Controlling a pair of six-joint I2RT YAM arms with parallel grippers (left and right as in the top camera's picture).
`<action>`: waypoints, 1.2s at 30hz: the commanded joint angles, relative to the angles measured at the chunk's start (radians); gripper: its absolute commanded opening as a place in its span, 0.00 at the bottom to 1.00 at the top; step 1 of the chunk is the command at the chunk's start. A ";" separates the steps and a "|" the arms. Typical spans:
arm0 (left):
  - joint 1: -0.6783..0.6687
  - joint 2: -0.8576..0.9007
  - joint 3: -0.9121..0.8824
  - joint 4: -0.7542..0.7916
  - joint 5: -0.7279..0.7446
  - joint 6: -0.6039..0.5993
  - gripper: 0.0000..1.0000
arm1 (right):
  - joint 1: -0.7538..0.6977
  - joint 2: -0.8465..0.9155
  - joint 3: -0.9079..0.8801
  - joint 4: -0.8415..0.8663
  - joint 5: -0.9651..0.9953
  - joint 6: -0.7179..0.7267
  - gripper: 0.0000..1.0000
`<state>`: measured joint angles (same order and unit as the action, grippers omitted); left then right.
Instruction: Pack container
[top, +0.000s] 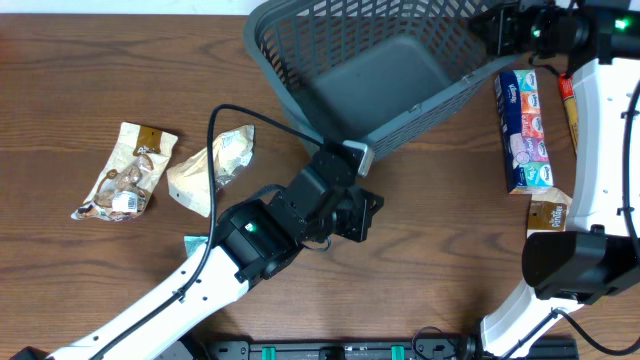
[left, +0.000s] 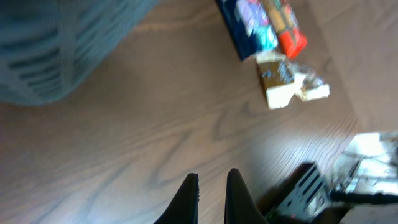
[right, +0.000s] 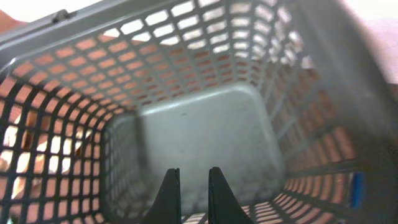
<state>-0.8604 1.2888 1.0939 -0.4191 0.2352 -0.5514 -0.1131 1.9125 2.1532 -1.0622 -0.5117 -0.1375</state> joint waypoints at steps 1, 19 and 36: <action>-0.002 0.008 0.024 0.038 -0.037 -0.055 0.06 | -0.025 0.006 0.012 0.019 0.015 0.045 0.01; -0.005 0.109 0.024 0.171 0.013 -0.071 0.06 | -0.066 0.071 0.012 0.026 0.051 0.037 0.01; 0.056 0.109 0.024 0.166 -0.042 -0.044 0.06 | -0.063 0.117 0.012 -0.037 0.040 0.009 0.01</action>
<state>-0.8303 1.4006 1.0950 -0.2539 0.2153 -0.6064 -0.1719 2.0247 2.1586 -1.0760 -0.4778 -0.1135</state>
